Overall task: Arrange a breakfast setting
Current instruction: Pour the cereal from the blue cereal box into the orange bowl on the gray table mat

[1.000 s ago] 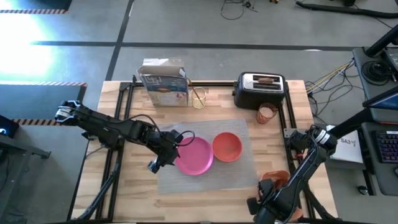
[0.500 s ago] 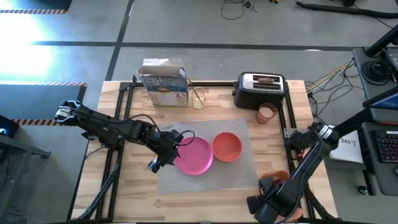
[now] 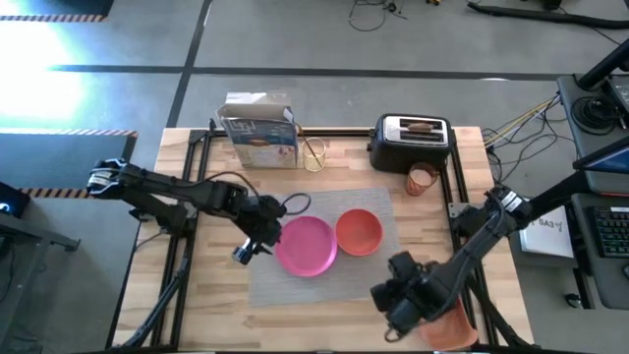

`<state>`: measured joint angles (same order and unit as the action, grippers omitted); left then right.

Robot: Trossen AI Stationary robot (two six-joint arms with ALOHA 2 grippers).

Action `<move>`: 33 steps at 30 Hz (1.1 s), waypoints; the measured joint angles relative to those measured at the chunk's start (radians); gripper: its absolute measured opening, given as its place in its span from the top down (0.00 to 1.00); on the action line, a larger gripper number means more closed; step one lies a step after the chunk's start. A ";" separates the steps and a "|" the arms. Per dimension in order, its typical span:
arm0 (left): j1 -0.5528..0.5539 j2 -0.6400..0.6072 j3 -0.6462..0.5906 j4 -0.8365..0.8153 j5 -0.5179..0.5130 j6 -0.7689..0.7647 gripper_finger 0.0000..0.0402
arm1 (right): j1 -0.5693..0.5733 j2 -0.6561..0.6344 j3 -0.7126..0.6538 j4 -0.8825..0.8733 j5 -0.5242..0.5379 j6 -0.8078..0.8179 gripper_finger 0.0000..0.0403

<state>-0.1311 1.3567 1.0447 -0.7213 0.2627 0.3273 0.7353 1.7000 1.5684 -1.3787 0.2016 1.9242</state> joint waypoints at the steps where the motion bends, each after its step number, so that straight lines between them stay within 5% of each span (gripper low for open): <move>1: 0.016 0.000 0.000 -0.006 0.013 0.001 0.59 | -0.022 0.000 0.000 -0.008 0.010 -0.038 0.69; 8: 0.159 0.000 -0.024 -0.014 0.074 0.093 0.59 | -0.204 0.000 -0.001 -0.030 0.037 -0.406 0.69; 20: 0.272 -0.010 -0.148 0.011 0.385 0.020 0.59 | -0.489 -0.025 -0.002 -0.030 0.116 -0.933 0.69; 27: 0.267 -0.073 -0.158 0.074 0.397 0.019 0.59 | -0.548 -0.042 -0.002 -0.031 0.125 -1.047 0.69; 33: 0.256 -0.162 -0.170 0.119 0.291 0.031 0.59 | -0.540 -0.043 -0.004 -0.031 0.131 -1.049 0.69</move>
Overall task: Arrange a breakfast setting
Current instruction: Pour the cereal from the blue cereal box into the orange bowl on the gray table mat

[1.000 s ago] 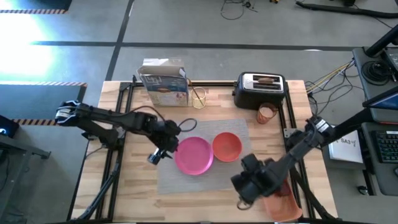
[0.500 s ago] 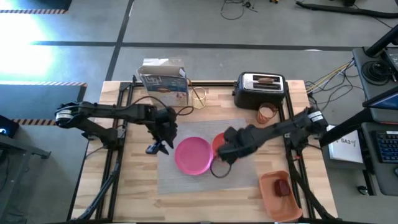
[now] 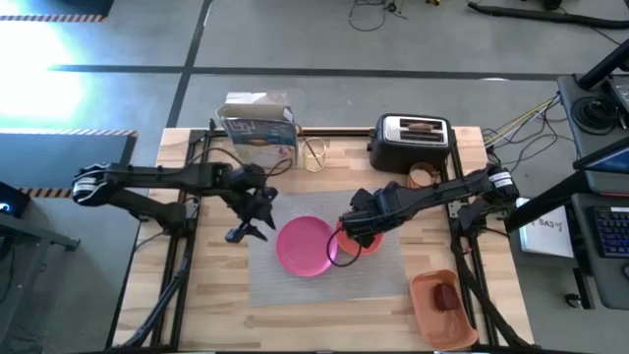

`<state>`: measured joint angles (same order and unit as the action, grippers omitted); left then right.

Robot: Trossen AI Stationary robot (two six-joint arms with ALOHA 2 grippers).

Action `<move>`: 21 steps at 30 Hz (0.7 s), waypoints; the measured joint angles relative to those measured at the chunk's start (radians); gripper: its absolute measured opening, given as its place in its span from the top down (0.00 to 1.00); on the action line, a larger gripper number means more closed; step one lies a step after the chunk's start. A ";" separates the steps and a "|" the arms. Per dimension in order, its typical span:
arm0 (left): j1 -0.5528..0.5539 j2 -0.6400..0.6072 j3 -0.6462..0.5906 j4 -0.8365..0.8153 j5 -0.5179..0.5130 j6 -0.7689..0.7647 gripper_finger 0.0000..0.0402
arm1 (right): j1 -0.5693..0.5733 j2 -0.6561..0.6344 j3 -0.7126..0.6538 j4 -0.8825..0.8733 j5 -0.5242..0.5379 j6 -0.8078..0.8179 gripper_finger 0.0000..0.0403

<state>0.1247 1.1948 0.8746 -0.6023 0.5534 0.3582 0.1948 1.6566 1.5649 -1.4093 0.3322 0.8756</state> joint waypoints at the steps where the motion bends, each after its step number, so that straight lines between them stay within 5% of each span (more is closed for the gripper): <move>1: 0.000 -0.020 -0.014 0.011 -0.020 -0.002 0.59 | 0.002 0.000 -0.001 0.000 0.010 -0.001 0.69; 13: 0.017 -0.391 -0.313 0.346 -0.316 -0.216 0.59 | -0.013 0.000 -0.015 0.002 0.247 -0.114 0.69; 21: 0.017 -0.533 -0.361 0.446 -0.779 -0.153 0.59 | -0.060 -0.001 -0.035 0.017 0.368 -0.134 0.69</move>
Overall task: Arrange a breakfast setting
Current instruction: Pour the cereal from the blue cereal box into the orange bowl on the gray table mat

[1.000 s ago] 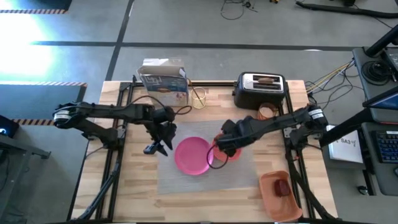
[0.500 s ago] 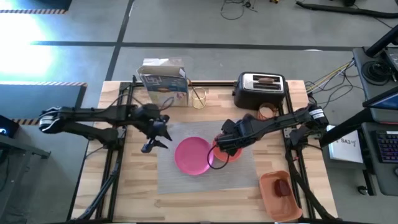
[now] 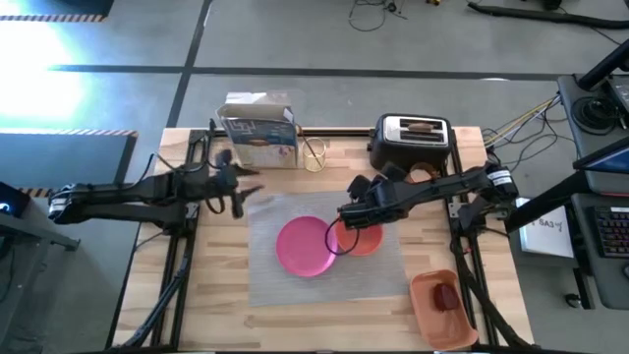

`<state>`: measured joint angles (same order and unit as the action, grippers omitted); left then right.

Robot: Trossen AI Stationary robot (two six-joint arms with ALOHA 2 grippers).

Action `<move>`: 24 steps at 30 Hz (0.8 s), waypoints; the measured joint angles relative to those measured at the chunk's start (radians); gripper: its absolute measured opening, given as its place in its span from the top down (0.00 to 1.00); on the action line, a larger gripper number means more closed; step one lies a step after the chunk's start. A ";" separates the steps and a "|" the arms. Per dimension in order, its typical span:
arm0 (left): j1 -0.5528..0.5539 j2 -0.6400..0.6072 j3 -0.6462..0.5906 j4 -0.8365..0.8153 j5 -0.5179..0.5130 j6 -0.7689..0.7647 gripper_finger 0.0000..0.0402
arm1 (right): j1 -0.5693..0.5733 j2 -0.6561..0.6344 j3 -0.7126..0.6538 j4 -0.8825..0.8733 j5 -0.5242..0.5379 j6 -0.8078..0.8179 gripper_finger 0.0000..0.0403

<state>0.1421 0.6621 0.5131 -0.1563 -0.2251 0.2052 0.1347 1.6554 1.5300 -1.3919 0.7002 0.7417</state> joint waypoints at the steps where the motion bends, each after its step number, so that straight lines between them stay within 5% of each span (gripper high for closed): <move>1: 0.000 -0.006 -0.001 0.000 -0.053 -0.005 0.59 | -0.009 0.000 -0.009 0.004 0.004 -0.007 0.69; 13: 0.000 0.005 -0.010 -0.041 -0.563 -0.202 0.59 | -0.182 -0.002 -0.160 0.294 -0.035 -0.257 0.69; 20: 0.003 0.001 -0.032 -0.050 -0.588 -0.318 0.59 | -0.254 -0.005 -0.207 0.597 -0.277 -0.490 0.69; 24: 0.003 0.002 -0.032 -0.054 -0.613 -0.393 0.59 | -0.260 -0.006 -0.195 0.682 -0.319 -0.594 0.69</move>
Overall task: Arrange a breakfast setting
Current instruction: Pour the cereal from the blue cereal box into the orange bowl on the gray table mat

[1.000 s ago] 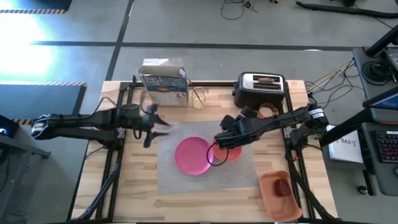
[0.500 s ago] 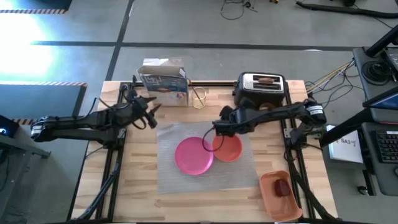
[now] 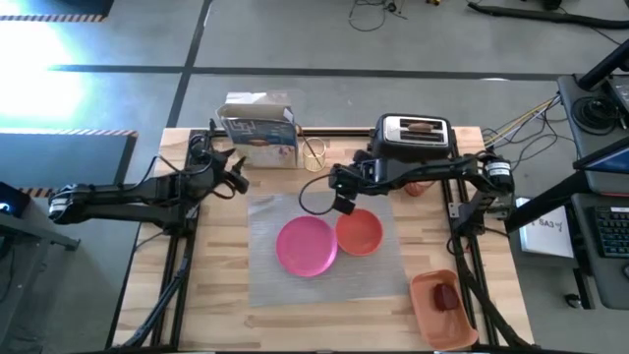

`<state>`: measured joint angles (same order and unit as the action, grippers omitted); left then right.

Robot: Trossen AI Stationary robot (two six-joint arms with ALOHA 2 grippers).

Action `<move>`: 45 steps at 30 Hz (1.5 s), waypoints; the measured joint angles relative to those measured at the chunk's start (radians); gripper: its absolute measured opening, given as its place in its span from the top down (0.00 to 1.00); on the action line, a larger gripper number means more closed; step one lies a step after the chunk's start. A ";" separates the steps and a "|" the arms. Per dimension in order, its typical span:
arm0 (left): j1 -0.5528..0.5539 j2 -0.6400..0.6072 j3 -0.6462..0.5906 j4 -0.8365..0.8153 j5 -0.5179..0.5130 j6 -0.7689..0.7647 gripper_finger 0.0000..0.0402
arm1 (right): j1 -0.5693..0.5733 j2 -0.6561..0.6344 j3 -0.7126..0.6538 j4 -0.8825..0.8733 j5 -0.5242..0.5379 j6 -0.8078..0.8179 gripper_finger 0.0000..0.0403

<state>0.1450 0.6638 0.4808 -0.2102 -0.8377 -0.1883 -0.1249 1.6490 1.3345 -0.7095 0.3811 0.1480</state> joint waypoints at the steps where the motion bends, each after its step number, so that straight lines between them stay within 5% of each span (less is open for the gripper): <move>1: 0.000 0.000 0.000 -0.014 -0.017 -0.021 0.59 | 0.000 -0.003 0.002 0.023 0.000 -0.030 0.69; 4: 0.000 0.001 0.000 -0.074 -0.078 -0.081 0.59 | -0.010 -0.011 0.002 0.098 -0.034 -0.124 0.69; 10: 0.001 -0.001 -0.001 -0.151 -0.092 -0.148 0.59 | -0.073 -0.012 -0.011 0.334 -0.339 -0.275 0.69; 14: 0.001 0.002 -0.001 -0.151 -0.088 -0.168 0.59 | -0.118 -0.012 -0.020 0.431 -0.432 -0.302 0.69; 45: 0.001 0.022 -0.001 -0.149 -0.080 -0.246 0.59 | -0.159 -0.011 -0.020 0.506 -0.435 -0.290 0.69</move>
<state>0.1455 0.6861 0.4797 -0.3595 -0.9182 -0.4343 -0.2844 1.6379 1.3144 -0.2039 -0.0536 -0.1421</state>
